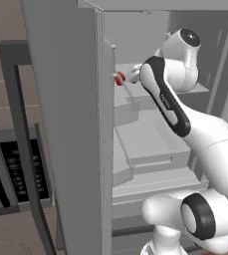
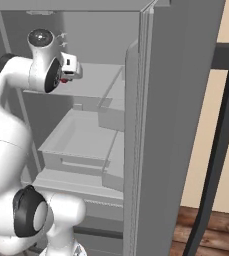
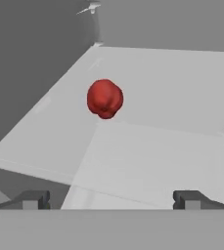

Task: Open the fridge, remove the pear, bell pepper, and shrimp, and place them on any counter.

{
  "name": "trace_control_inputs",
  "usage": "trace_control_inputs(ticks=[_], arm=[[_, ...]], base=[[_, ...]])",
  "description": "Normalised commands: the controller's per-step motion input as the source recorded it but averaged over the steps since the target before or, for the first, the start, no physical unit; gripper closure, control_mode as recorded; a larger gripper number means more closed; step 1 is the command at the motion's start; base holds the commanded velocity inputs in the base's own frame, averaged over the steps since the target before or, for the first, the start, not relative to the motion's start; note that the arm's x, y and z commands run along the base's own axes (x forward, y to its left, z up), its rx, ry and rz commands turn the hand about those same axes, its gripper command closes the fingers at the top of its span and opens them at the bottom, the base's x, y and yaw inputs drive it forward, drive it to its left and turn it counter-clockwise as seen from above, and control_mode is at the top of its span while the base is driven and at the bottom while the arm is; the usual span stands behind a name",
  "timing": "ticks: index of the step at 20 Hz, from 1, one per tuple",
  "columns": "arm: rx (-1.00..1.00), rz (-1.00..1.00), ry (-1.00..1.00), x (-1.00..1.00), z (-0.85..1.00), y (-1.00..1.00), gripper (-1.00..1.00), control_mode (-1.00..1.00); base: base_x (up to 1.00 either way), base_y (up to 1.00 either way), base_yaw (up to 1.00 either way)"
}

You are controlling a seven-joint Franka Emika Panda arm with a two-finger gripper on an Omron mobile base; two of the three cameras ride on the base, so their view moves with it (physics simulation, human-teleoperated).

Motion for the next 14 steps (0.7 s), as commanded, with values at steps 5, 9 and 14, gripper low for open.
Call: trace_control_inputs(ticks=[5,9,14], arm=[[-0.01,0.0,0.0,0.14,0.0,0.4,-1.0,-1.0],[-0.01,0.0,0.0,0.16,0.0,0.36,-1.0,-1.0],[0.0,0.0,0.03,0.22,0.0,0.12,-1.0,-1.0]], base=[[0.0,0.0,0.0],[0.0,0.0,0.0],[0.0,0.0,0.0]])
